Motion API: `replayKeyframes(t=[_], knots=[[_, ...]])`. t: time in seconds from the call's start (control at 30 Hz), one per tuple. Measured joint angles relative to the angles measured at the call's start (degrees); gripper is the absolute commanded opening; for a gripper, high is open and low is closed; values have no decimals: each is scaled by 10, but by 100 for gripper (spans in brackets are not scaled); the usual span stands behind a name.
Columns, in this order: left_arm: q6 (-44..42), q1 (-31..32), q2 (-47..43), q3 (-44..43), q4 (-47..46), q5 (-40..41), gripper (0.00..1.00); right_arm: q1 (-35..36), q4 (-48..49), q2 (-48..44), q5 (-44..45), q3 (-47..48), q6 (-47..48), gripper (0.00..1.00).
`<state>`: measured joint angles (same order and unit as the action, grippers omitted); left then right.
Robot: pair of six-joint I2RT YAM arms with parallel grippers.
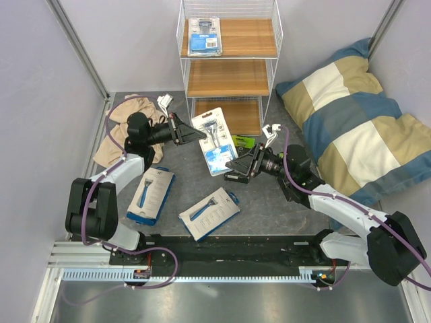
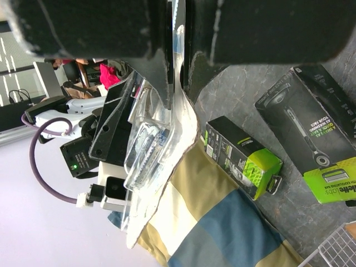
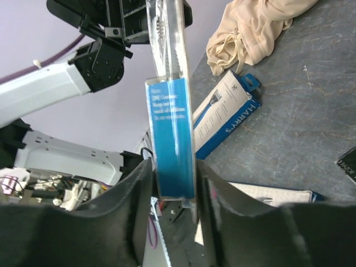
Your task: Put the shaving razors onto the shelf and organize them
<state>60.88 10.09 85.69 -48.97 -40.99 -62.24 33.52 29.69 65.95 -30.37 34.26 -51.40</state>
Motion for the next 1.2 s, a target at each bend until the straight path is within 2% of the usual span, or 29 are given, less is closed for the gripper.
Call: replayKeyframes(t=[0.07, 0.17, 0.3, 0.37, 0.4, 0.5, 0.67, 0.7, 0.73, 0.97, 1.2], knots=[[0, 0, 0, 0, 0, 0, 3, 0, 0, 3, -2, 0, -3, 31], [2, 0, 0, 0, 2, -1, 12, 0, 0, 3, -4, 0, 0, 25], [0, 0, 0, 0, 6, -5, 42, 0, -10, 1, -4, 4, 9, 22], [-5, 0, 0, -1, 15, -8, 50, 0, -22, -1, -3, 7, 13, 21], [-9, 0, 0, -1, 20, -9, 62, 0, -29, -2, -2, 7, 15, 21], [-34, 0, -5, -6, 59, -7, 68, 0, -47, -2, 2, 7, 19, 20], [-111, 0, -42, -38, 188, 20, 72, 0, -57, -5, 3, 8, 22, 20], [-131, 0, -50, -50, 222, 33, 96, 0, -58, -7, 3, 10, 22, 20], [-148, 0, -57, -58, 245, 41, 100, 0, -58, -8, 3, 12, 22, 20], [-275, 0, -125, -130, 444, 185, 100, 0, -91, -10, 5, 30, 32, 19], [-329, 0, -170, -141, 544, 323, 100, 0, -139, -10, 5, 88, 54, 18]])
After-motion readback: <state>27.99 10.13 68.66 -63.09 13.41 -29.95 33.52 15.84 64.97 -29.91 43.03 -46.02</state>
